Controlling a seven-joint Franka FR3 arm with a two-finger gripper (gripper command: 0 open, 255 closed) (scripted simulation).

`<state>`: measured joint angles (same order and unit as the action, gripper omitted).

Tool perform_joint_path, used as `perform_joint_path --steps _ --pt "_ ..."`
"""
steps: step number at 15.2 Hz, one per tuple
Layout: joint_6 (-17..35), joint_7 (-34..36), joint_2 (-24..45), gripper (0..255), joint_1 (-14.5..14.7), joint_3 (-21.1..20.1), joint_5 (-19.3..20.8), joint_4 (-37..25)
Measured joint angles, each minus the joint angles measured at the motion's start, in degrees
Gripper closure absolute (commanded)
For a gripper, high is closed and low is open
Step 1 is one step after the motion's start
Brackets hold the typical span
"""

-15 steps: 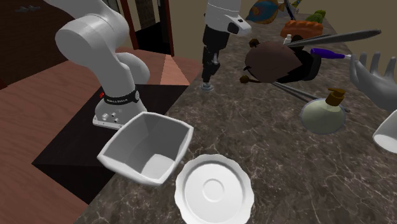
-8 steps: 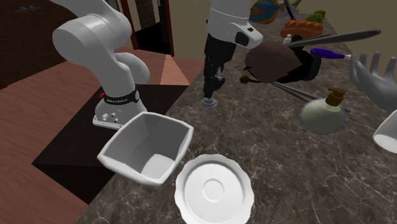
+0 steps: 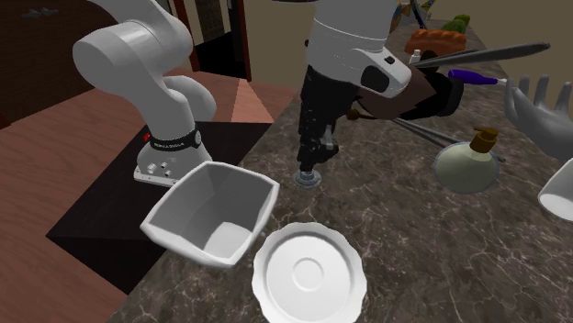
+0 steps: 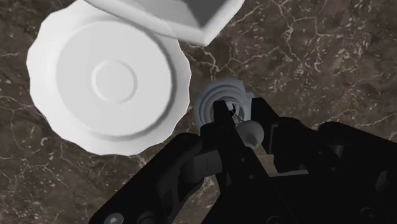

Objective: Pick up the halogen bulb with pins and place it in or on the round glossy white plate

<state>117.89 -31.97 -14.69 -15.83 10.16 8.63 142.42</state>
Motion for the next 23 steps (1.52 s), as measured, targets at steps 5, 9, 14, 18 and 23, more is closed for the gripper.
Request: perform_joint_path --steps 5,9,14,18,23 --pt "0.16 -6.88 6.12 255 -2.86 4.23 0.88 -6.66" --pt "0.1 -12.25 11.86 255 -4.85 7.02 0.28 -12.94" --pt "3.7 -13.11 14.91 255 -5.23 7.49 -0.24 -12.4" --pt "6.79 -13.19 17.06 255 -5.3 7.52 -0.69 -11.38" --pt "10.66 -13.34 19.57 255 -5.45 7.55 -1.23 -9.97"
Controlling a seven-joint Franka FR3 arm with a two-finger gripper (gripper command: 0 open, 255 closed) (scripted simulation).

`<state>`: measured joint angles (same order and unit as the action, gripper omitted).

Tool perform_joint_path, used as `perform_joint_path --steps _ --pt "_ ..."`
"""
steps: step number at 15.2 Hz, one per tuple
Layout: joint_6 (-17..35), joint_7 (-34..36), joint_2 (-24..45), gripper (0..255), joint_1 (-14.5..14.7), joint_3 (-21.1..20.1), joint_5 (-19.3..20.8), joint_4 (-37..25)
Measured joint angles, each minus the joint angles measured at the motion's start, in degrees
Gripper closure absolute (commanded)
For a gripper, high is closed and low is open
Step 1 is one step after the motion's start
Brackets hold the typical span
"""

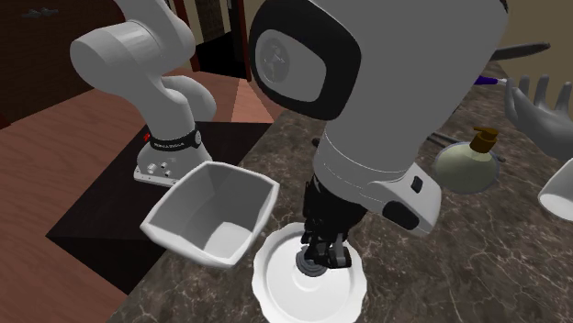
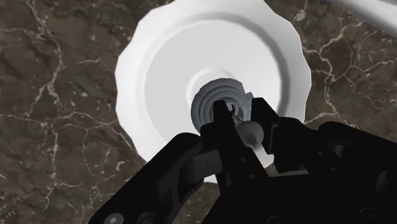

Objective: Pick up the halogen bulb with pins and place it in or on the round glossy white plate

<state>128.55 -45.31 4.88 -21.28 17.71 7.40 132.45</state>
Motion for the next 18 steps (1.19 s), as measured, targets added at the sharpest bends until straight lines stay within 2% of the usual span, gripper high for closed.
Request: perform_joint_path --steps 4,10,11,18 --pt "2.52 -0.31 1.99 255 -0.2 0.01 -0.49 0.55" --pt "2.89 -0.29 2.24 255 -0.19 -0.02 -0.56 0.67" --pt "2.89 -0.29 2.24 0 -0.19 -0.02 -0.56 0.67" --pt "1.96 -0.07 1.61 0 -0.04 -0.08 -0.43 0.36"
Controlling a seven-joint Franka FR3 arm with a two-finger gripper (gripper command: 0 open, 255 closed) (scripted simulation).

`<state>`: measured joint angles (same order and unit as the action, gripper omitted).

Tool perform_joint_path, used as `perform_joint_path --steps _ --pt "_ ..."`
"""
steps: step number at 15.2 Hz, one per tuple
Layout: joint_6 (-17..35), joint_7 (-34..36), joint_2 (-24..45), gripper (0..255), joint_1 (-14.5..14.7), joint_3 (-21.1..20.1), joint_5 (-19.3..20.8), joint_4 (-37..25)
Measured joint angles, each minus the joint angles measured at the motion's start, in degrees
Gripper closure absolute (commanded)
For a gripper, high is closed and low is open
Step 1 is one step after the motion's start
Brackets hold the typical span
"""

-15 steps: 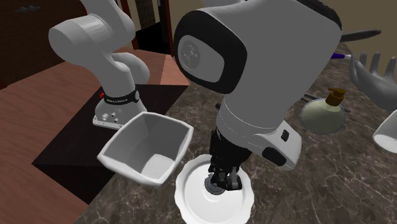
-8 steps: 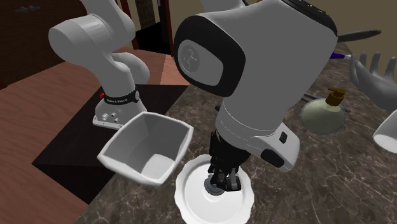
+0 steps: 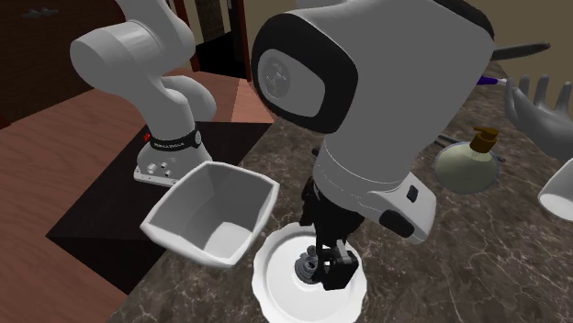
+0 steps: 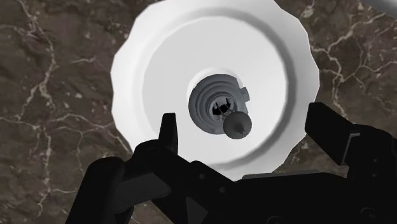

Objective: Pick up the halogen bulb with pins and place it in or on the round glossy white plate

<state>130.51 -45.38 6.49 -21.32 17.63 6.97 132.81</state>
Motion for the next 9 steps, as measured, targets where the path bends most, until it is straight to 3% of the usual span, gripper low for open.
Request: perform_joint_path --steps 4,9 --pt "-5.88 0.38 -3.03 0 0.45 -0.18 0.47 -2.94" --pt "-6.55 0.43 -3.45 0 0.48 -0.19 0.57 -3.13"
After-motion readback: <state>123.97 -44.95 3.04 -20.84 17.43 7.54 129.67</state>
